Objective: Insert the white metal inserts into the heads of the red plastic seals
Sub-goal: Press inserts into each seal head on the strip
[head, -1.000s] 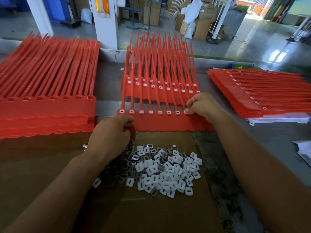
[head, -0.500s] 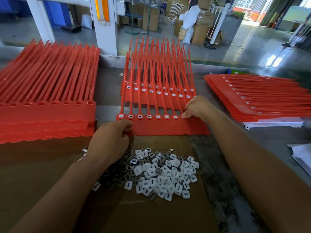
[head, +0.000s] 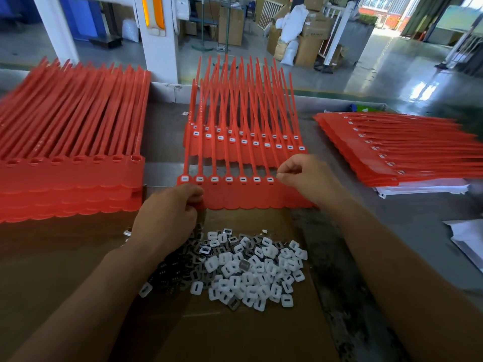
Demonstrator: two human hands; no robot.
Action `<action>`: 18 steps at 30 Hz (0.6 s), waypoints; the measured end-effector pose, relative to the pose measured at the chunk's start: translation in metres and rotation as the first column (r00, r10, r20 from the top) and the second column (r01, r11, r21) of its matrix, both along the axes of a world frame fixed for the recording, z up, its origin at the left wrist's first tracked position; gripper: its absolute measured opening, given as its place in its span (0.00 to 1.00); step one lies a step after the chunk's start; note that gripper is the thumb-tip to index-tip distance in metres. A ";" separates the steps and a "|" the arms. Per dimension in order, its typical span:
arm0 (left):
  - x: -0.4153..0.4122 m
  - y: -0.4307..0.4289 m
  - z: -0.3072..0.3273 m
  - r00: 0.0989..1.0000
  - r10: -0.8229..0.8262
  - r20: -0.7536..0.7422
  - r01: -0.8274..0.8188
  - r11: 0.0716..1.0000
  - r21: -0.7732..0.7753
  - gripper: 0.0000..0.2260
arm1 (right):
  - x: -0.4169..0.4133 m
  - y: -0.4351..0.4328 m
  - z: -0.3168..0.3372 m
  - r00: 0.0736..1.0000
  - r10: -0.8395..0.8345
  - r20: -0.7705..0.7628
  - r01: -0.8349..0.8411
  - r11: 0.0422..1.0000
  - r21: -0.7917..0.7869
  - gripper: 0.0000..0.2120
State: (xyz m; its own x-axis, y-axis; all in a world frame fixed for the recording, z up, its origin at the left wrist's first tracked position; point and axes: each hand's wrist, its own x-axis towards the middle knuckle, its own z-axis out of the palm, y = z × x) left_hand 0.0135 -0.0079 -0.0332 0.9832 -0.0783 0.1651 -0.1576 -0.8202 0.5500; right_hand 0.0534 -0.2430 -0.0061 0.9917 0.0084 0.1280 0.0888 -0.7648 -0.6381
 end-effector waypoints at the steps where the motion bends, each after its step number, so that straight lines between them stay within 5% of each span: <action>1: 0.000 0.000 0.000 1.000 0.000 0.003 0.000 1.000 0.000 0.18 | -0.008 0.002 0.005 0.997 0.074 -0.036 -0.074 0.997 0.007 0.08; 6: 0.000 0.000 0.000 1.000 0.004 0.009 -0.004 1.000 -0.002 0.18 | -0.041 0.012 0.017 0.863 0.327 -0.386 -0.397 0.910 -0.116 0.06; 12: 0.000 0.000 -0.001 1.000 -0.001 0.005 0.001 1.000 0.008 0.18 | -0.053 0.020 0.008 0.883 0.279 -0.378 -0.395 0.876 -0.276 0.05; 18: 0.000 0.001 -0.001 1.000 -0.009 0.000 0.009 1.000 0.000 0.19 | -0.053 0.025 0.005 0.894 0.286 -0.346 -0.380 0.892 -0.244 0.03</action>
